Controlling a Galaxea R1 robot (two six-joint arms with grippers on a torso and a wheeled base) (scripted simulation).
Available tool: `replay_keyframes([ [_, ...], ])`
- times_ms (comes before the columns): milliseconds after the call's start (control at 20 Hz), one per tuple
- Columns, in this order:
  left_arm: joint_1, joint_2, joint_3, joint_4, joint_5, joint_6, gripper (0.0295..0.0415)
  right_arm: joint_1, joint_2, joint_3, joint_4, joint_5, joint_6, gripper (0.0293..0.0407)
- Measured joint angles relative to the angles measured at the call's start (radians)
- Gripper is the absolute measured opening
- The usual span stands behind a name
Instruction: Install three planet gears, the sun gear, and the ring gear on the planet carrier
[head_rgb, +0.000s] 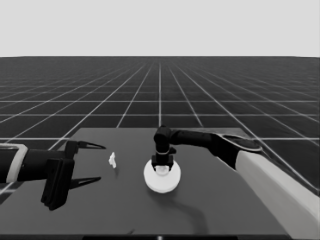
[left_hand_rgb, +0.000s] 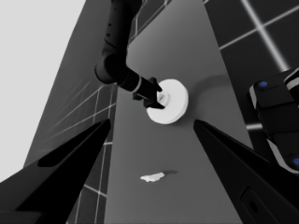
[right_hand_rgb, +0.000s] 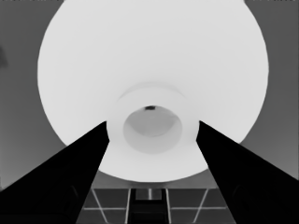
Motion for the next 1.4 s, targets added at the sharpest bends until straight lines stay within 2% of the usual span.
replay_keyframes([
  [1400, 0.0, 0.0, 0.0, 0.0, 0.0, 0.0, 0.0385, -0.001, 0.001, -0.001, -0.002, 0.002, 0.222, 0.0348],
])
